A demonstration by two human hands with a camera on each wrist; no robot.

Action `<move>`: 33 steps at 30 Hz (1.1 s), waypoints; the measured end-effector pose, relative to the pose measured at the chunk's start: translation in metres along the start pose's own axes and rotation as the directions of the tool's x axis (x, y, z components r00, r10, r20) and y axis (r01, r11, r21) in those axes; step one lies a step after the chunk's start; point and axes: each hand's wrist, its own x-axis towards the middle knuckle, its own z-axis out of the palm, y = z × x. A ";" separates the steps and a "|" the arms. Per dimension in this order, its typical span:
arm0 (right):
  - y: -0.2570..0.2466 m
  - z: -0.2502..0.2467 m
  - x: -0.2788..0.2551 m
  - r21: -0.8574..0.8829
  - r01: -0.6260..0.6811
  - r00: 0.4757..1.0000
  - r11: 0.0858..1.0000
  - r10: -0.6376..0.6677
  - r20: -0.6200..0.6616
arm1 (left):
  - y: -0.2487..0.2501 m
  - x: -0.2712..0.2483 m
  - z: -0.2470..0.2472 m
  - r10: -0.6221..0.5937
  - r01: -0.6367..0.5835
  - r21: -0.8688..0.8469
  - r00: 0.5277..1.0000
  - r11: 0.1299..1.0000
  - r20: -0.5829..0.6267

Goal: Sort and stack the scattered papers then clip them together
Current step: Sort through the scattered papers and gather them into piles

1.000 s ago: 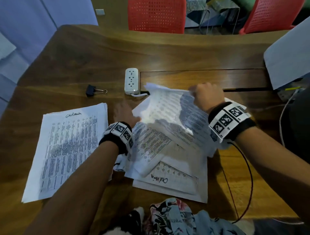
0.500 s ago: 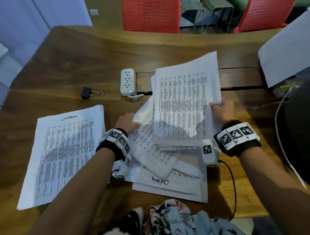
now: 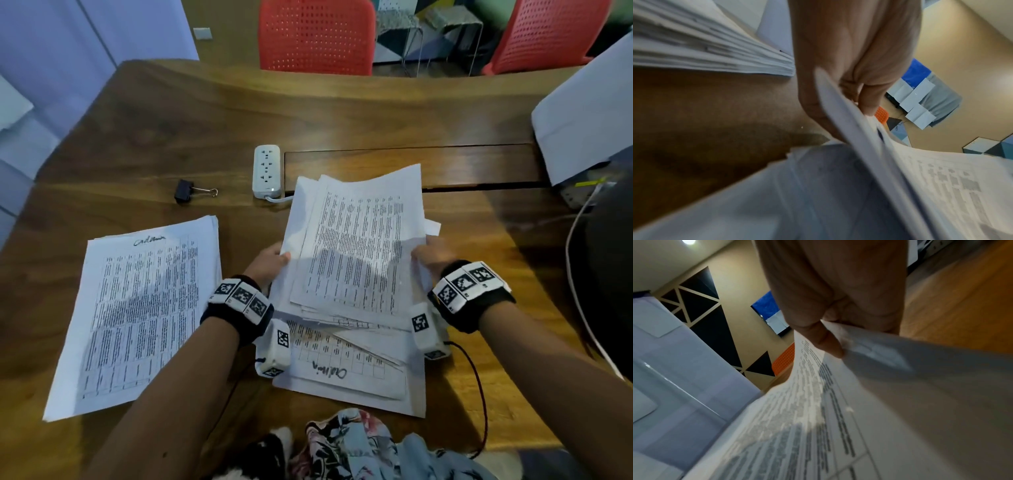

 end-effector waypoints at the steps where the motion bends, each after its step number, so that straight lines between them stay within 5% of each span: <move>1: -0.002 0.003 -0.003 -0.012 0.003 0.999 1.000 -0.003 0.033 | -0.002 -0.001 0.003 -0.010 0.010 -0.012 1.000 1.000 0.024; 5: -0.003 0.022 -0.004 -0.086 0.043 0.995 0.995 -0.034 0.096 | -0.005 -0.005 0.015 0.022 -0.026 0.044 0.995 0.999 0.097; 8: 0.003 0.022 0.011 -0.049 0.082 0.997 0.995 -0.083 -0.008 | -0.001 -0.009 0.013 0.099 -0.101 0.059 0.994 0.993 0.036; 12: -0.019 0.010 -0.006 0.246 0.135 0.988 0.960 -0.113 -0.102 | 0.015 -0.017 0.003 0.196 -0.196 -0.010 0.981 0.981 -0.006; 14: -0.035 0.004 -0.020 0.372 0.261 0.960 0.891 -0.201 -0.194 | 0.030 -0.023 -0.001 0.256 -0.257 -0.036 0.966 0.966 -0.034; 20: -0.081 -0.012 -0.064 0.370 0.712 0.694 0.597 -0.520 -0.497 | 0.079 -0.046 -0.013 0.502 -0.545 -0.235 0.836 0.805 -0.222; 29: -0.070 0.009 -0.082 0.301 0.804 0.595 0.514 -0.675 -0.437 | 0.075 -0.051 -0.007 0.536 -0.614 -0.278 0.785 0.739 -0.310; 31: -0.080 0.007 -0.088 0.223 0.869 0.491 0.442 -0.707 -0.509 | 0.079 -0.052 -0.007 0.550 -0.633 -0.263 0.769 0.728 -0.327; 33: -0.089 0.003 -0.093 0.050 0.930 0.321 0.363 -0.742 -0.589 | 0.081 -0.050 -0.009 0.544 -0.630 -0.279 0.772 0.725 -0.329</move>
